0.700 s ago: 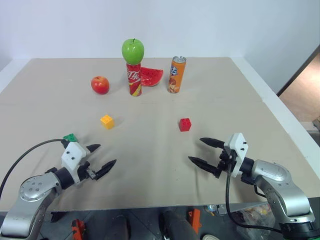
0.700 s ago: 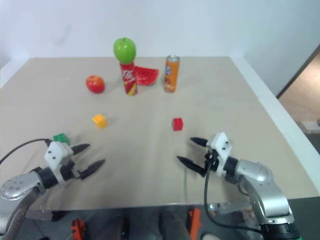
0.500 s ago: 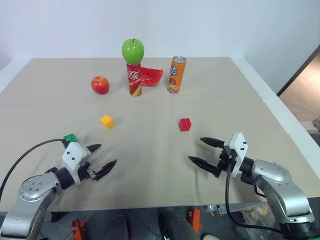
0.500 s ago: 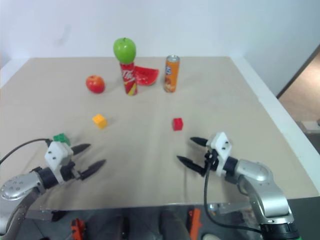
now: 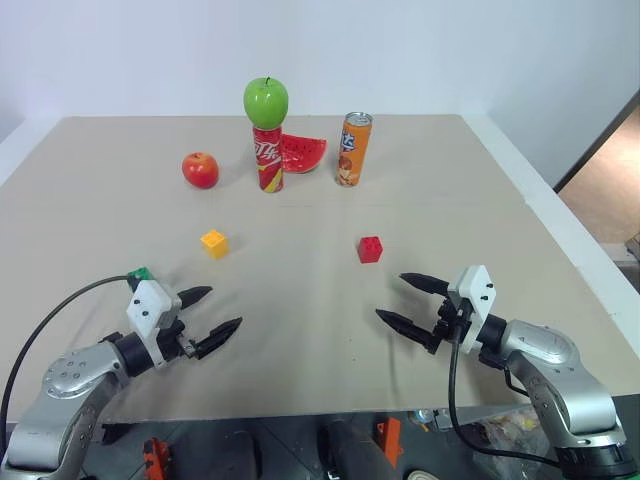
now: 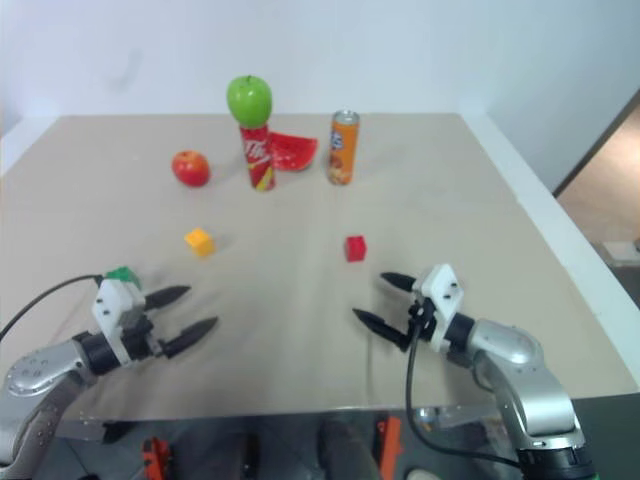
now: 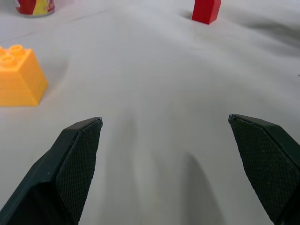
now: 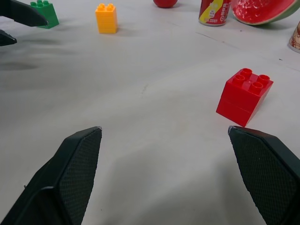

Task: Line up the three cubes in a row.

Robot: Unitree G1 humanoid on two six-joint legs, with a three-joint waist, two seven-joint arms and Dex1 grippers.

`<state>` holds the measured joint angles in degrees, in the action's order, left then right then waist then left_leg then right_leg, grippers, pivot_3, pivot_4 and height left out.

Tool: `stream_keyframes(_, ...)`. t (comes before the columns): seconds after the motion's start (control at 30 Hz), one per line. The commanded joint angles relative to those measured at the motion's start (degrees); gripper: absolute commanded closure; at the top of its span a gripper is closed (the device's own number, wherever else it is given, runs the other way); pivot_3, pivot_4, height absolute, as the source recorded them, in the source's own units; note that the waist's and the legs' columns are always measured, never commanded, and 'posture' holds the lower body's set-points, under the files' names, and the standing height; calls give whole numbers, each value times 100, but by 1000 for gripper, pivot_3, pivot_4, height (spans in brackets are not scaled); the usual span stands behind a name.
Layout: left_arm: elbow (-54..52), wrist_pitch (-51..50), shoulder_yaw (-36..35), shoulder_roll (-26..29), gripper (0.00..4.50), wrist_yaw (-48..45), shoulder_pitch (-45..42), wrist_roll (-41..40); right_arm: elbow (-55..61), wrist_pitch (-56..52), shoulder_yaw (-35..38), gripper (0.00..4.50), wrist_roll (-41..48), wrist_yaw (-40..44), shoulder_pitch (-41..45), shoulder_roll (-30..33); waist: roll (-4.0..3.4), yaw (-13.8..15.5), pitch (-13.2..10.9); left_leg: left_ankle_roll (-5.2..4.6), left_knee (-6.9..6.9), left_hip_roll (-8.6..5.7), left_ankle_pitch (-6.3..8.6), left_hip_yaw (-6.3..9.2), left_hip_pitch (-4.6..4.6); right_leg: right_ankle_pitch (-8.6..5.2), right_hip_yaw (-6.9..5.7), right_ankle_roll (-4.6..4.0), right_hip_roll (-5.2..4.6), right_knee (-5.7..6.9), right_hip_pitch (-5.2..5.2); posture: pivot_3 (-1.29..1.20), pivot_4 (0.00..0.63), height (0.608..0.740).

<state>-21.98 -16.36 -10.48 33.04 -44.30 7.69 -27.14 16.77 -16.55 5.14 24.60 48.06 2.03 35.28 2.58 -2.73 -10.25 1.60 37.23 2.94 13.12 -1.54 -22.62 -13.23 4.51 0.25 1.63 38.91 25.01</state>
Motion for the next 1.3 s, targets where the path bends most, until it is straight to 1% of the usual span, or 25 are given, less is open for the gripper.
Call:
stream_keyframes(0.03, -125, 345, 31, -14, 29, 4, -85, 174, 311, 144, 291, 0, 108, -191, 35, -75, 0, 0, 0, 0, 0, 0, 0, 0, 0, 0, 0, 0, 0, 0, 0, 0, 150, 740)
stream_keyframes(0.17, -248, 513, 214, -64, 29, -147, -188, 151, 362, 6, 609, 0, 111, -868, 403, -288, -1, -2, 0, 0, 1, -1, 0, -1, 1, 2, 3, 3, 1, 1, 0, 0, 150, 740)
stream_keyframes(0.3, -358, 482, 587, 115, 29, -508, -346, 181, 255, -112, 680, 0, -154, -1600, 918, -522, -1, -2, 0, 0, 6, -3, 0, -5, 1, 8, 10, 7, 1, 2, 0, 0, 150, 740)
stream_keyframes(0.43, -394, -39, 875, 255, 29, -751, -726, -114, 47, -271, 328, 0, -440, -2101, 1254, -886, -1, -1, 1, 0, 5, -3, 0, -2, -1, 7, 7, 6, 3, 3, 1, 0, 150, 740)
stream_keyframes(0.53, -378, -331, 998, 373, 29, -924, -854, -260, -8, -425, 23, 0, -672, -2387, 1366, -1149, -1, -3, 1, 0, 1, -1, 0, -2, -2, 15, 8, 20, 5, 3, 2, 0, 150, 740)
stream_keyframes(0.63, -257, -347, 1062, 412, 29, -994, -968, -215, 41, -602, -362, 0, -928, -2652, 1417, -1432, -2, -8, 1, -1, -6, 0, 0, -6, -4, 15, 12, 21, 5, 3, 9, 0, 150, 740)
stream_keyframes(0.73, -186, -301, 1075, 394, 29, -996, -1023, -162, 10, -784, -587, 0, -1160, -2952, 1488, -1688, -2, -7, 1, -1, -11, 1, 0, -4, -5, 14, 9, 20, 7, 3, 12, 0, 150, 740)
stream_keyframes(0.97, -228, -233, 1103, 342, 29, -962, -947, -98, -476, -916, -658, 0, -1492, -3424, 1662, -2013, -1, -2, 2, -1, -10, -1, 0, -4, -8, 14, 8, 19, 2, 4, 13, 0, 150, 740)
stream_keyframes(1.3, -421, -256, 1073, 316, 29, -855, -747, -96, -923, -937, -626, 0, -1544, -3606, 1842, -2333, -1, -6, 2, -1, -18, 3, 0, -3, -8, 12, 8, 16, 7, 4, 18, 0, 150, 740)
